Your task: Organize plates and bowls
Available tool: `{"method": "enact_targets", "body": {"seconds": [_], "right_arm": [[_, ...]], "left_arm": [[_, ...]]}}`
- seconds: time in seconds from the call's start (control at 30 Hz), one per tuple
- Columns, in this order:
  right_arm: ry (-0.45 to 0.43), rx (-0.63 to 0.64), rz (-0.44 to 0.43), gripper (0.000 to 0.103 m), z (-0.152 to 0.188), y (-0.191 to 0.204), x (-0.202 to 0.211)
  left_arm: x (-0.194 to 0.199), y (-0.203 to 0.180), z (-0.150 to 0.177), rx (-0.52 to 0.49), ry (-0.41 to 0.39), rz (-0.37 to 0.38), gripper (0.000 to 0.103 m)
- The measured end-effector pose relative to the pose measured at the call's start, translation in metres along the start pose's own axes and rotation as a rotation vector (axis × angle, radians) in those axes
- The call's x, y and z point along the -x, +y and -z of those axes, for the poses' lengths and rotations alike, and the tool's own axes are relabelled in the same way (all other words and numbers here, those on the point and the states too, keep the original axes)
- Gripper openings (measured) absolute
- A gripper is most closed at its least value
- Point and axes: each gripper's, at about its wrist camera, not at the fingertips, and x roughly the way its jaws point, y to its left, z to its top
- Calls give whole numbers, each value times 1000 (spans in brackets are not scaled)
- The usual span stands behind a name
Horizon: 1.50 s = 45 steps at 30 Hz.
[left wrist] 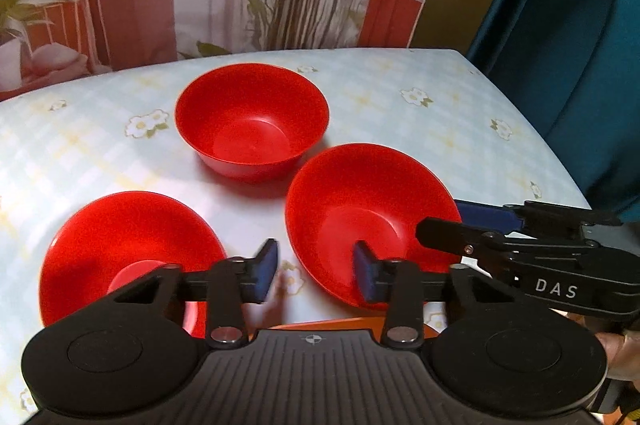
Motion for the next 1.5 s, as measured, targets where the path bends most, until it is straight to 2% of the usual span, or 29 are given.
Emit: {"method": "enact_targets", "body": {"seconds": [0.07,0.1,0.13,0.17,0.73,0.97,1.2,1.5], "right_arm": [[0,-9,-5,32,1,0,0],[-1,-11,-7,28,1,0,-1],[-2,-13,-8,20,1,0,0],[-5,-15,-3,19,1,1,1],[-70,4,-2,19,-14,26,30],[-87,21,-23,19,-19,59,33],[-78,65,-47,19,-25,97,25],[-32,104,-54,19,-19,134,-1]], "left_arm": [[-2,0,0,-1,-2,-6,20],[-1,0,1,0,-4,-8,20],[0,0,1,3,-6,-3,20],[2,0,2,5,-9,2,20],[57,2,3,-16,-112,31,20],[86,25,10,12,-157,29,20],[109,52,20,58,-212,-4,20],[115,78,32,94,-228,-44,20]]}}
